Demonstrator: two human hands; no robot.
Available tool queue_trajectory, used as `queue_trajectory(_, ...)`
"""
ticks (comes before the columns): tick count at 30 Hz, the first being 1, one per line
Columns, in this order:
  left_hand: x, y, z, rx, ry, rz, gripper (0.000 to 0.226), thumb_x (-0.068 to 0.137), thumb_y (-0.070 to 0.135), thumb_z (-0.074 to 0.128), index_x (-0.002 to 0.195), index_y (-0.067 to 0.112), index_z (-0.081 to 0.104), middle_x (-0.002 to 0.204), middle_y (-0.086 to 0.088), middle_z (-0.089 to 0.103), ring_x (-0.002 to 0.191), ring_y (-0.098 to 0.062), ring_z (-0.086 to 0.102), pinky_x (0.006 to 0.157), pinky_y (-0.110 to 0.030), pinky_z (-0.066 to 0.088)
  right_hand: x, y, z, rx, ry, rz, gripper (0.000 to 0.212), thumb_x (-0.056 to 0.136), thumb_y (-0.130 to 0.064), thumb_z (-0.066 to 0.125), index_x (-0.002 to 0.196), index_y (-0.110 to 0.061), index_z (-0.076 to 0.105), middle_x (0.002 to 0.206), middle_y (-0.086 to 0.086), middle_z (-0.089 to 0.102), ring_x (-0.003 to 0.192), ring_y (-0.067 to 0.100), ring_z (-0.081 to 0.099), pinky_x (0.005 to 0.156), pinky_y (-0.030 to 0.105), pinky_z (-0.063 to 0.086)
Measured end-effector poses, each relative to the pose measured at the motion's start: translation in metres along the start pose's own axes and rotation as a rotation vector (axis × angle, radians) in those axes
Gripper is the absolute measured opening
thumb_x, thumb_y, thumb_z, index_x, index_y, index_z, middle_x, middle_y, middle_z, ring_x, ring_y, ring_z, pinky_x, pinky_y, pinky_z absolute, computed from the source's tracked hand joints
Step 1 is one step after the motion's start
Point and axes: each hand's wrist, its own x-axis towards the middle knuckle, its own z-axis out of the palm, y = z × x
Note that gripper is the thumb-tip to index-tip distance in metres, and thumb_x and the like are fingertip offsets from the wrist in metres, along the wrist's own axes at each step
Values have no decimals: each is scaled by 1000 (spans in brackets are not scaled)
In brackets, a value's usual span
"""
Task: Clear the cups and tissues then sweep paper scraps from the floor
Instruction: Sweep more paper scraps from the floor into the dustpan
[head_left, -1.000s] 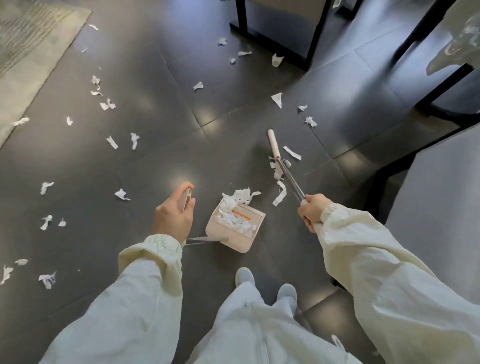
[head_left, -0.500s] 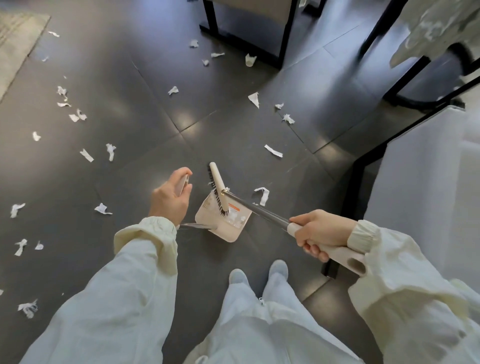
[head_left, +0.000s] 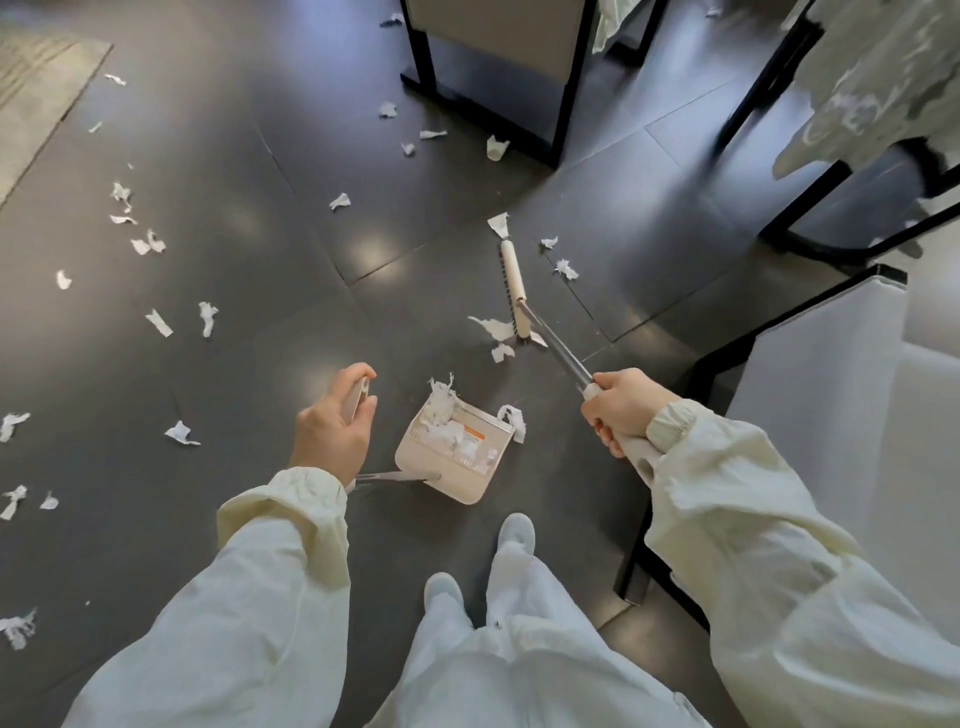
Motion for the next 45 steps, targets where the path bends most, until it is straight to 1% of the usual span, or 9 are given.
queue_trajectory(7, 4, 8, 12, 20, 19, -30, 24, 88, 11, 62, 106, 27, 61, 80, 5, 61, 71, -22, 53, 68, -15, 34, 66, -12, -21, -87, 94, 87, 38, 94, -2, 39, 129, -10, 47, 71, 7, 42, 54, 20, 40, 33, 13, 34)
queue_trajectory(11, 1, 15, 20, 24, 11, -38, 24, 88, 11, 61, 108, 25, 62, 80, 5, 59, 71, -19, 51, 71, -21, 38, 73, -6, -8, -200, 17, 145, 40, 92, -2, 40, 132, -2, 48, 70, 11, 51, 61, 23, 48, 58, 29, 39)
queue_trajectory(14, 1, 18, 23, 26, 5, -14, 25, 88, 10, 62, 110, 23, 63, 78, 5, 57, 72, -18, 49, 71, -17, 36, 53, 3, 15, -312, -34, 152, 28, 89, -5, 43, 108, -2, 64, 65, 10, 58, 56, 23, 57, 58, 23, 46)
queue_trajectory(18, -3, 16, 21, 19, -9, 4, 26, 88, 11, 61, 112, 23, 62, 83, 1, 61, 73, -21, 51, 70, -16, 34, 14, 15, 53, -311, -185, 77, 23, 90, -5, 46, 68, -10, 46, 60, 7, 50, 37, 12, 51, 34, 10, 35)
queue_trajectory(21, -14, 15, 21, 20, -28, 35, 28, 89, 12, 60, 115, 23, 61, 92, -3, 66, 77, -23, 53, 72, -18, 34, -19, 21, 66, -261, -221, 112, 17, 86, -7, 45, 89, -2, 61, 56, 7, 50, 50, 20, 51, 53, 22, 43)
queue_trajectory(25, -32, 4, 10, 32, -50, 83, 30, 90, 11, 59, 117, 22, 60, 98, -8, 67, 88, -28, 59, 74, -16, 33, -67, 28, 75, -12, -243, 188, 19, 83, 1, 45, 94, -6, 59, 50, 7, 41, 38, 14, 37, 37, 18, 35)
queue_trajectory(32, -66, -35, -32, 35, -65, 105, 28, 90, 11, 58, 117, 21, 60, 101, -7, 69, 91, -30, 61, 80, -27, 40, -119, 53, 122, 27, -144, 61, 44, 83, 1, 44, 126, 8, 49, 50, 7, 42, 41, 17, 37, 37, 19, 36)
queue_trajectory(39, -91, -79, -63, 15, -17, 47, 28, 90, 11, 58, 115, 23, 60, 86, -3, 63, 76, -28, 55, 73, -24, 38, -104, 75, 145, 48, 8, 88, 32, 87, 0, 43, 116, 2, 55, 58, 10, 45, 44, 17, 41, 42, 24, 38)
queue_trajectory(45, -86, -90, -68, -2, 8, 29, 29, 89, 12, 59, 116, 23, 60, 90, -4, 65, 74, -25, 52, 75, -25, 39, -70, 92, 177, -236, 92, 141, 37, 89, -11, 43, 125, -7, 49, 78, 11, 59, 71, 29, 57, 74, 37, 52)
